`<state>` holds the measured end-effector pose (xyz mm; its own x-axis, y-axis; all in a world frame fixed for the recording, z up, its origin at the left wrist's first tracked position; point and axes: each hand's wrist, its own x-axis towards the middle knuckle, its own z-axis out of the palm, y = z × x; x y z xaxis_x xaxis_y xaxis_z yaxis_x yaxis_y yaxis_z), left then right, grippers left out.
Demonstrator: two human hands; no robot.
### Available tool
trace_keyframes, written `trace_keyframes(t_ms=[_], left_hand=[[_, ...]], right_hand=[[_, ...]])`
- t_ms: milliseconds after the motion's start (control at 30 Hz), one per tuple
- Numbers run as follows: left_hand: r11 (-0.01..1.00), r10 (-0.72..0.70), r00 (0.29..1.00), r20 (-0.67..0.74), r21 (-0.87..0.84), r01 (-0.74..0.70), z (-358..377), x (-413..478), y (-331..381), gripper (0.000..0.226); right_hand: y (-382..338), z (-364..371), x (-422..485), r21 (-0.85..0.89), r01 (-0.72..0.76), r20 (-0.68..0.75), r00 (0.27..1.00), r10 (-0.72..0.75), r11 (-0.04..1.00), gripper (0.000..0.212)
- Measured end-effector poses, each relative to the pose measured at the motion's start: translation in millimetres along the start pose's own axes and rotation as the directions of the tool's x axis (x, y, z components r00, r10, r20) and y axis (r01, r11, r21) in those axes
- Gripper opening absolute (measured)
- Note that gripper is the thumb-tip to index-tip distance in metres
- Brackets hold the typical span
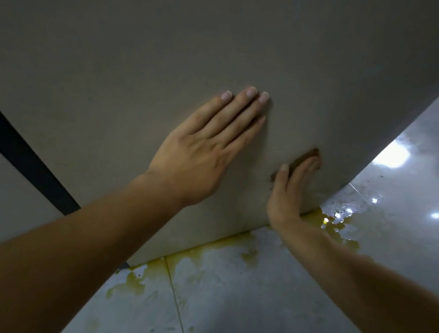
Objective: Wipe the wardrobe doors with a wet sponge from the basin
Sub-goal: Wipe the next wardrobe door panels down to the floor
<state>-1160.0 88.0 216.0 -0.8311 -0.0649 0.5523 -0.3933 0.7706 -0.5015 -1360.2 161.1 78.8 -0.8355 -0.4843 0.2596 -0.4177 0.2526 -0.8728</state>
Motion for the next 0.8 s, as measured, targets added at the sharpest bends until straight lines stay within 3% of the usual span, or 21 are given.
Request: trace_keyframes(t_ms=[100, 300, 500, 567, 700, 733, 800], left_hand=[[0.997, -0.060, 0.998, -0.010, -0.052, 0.059, -1, 6, 15, 0.065], [0.990, -0.046, 0.999, 0.012, -0.132, 0.047, 19, 48, 58, 0.062], [0.994, 0.056, 0.993, 0.105, -0.104, -0.045, 49, 88, 95, 0.060], [0.992, 0.093, 0.988, 0.126, -0.100, -0.081, 59, 96, 105, 0.061], [0.990, 0.131, 0.979, 0.159, -0.071, -0.121, 73, 111, 123, 0.065], [0.989, 0.140, 0.976, 0.169, -0.068, -0.130, 76, 114, 127, 0.067], [0.990, 0.139, 0.973, 0.184, -0.049, -0.132, 79, 116, 132, 0.070]], right_hand=[[3, -11, -3, -0.030, 0.077, 0.088, 0.993, -0.074, 0.997, 0.084], [15, -32, 60, 0.126, -0.147, -0.050, 0.987, 0.155, 0.981, 0.066], [79, -19, 67, 0.265, -0.314, -0.033, 0.942, 0.334, 0.912, 0.069], [74, -18, 75, 0.312, -0.230, -0.095, 0.958, 0.271, 0.922, 0.069], [88, -13, 75, 0.259, 0.139, -0.197, 0.976, -0.088, 0.956, 0.072], [109, -6, 70, 0.228, 0.130, -0.180, 0.980, -0.089, 0.965, 0.073], [153, 8, 59, 0.327, -0.109, -0.084, 0.986, 0.144, 0.939, 0.074]])
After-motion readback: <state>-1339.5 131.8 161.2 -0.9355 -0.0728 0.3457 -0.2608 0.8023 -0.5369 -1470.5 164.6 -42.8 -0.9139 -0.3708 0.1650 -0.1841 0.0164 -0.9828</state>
